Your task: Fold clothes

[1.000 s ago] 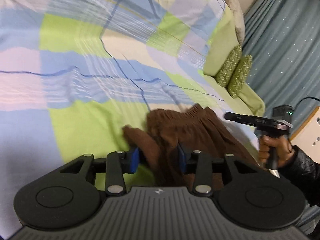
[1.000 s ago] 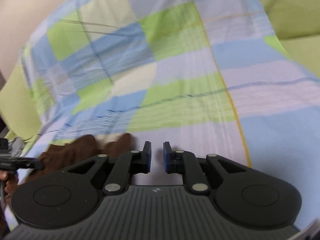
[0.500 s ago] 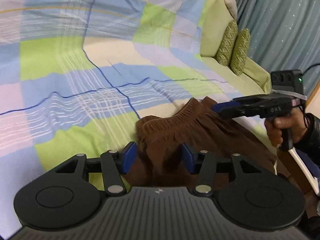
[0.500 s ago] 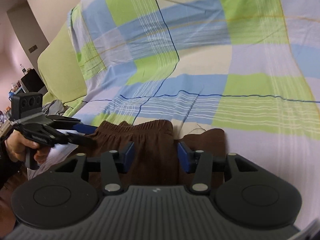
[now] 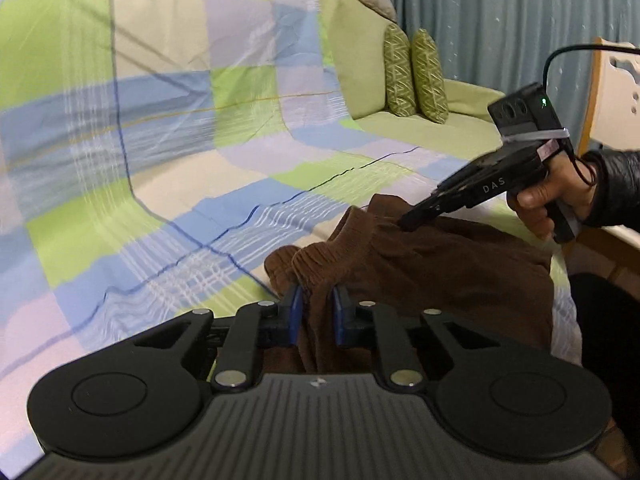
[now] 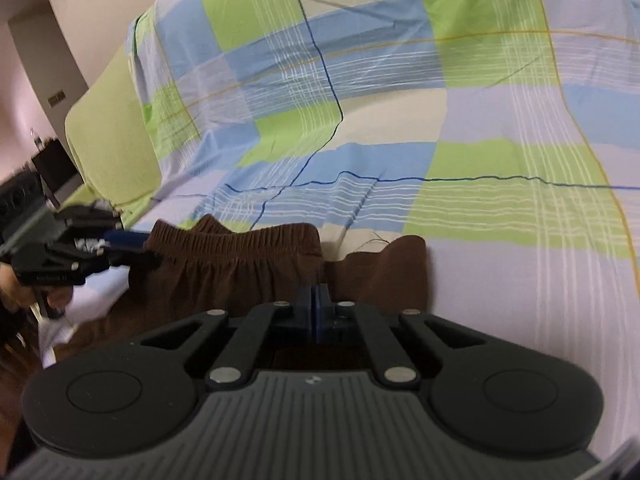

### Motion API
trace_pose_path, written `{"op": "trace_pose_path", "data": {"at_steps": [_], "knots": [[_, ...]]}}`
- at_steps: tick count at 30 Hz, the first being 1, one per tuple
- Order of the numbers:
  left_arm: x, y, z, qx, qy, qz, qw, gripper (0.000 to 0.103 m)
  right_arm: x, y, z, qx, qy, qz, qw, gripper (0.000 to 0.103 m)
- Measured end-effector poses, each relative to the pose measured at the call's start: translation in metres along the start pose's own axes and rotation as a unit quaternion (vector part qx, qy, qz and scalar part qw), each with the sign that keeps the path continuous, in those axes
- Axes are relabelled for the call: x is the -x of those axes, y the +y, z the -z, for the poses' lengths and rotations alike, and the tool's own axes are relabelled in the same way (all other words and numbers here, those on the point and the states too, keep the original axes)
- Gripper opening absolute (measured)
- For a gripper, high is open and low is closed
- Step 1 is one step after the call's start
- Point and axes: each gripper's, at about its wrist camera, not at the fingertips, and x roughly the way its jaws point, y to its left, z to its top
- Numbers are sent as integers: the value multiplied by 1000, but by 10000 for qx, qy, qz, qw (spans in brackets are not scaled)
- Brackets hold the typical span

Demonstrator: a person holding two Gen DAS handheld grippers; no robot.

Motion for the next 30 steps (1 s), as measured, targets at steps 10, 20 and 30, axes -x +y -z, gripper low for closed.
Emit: {"op": "trace_pose_path", "data": {"at_steps": [10, 20, 30], "knots": [[-26, 20, 3, 355, 319, 160, 9987, 20, -26, 15, -27, 606, 140, 110, 9980, 30], [-22, 1, -16, -643, -238, 447, 9966, 13, -10, 2, -10, 199, -58, 17, 9998, 13], [-67, 53, -6, 453, 335, 415, 9975, 22, 0, -2, 11, -37, -122, 194, 9997, 0]]}}
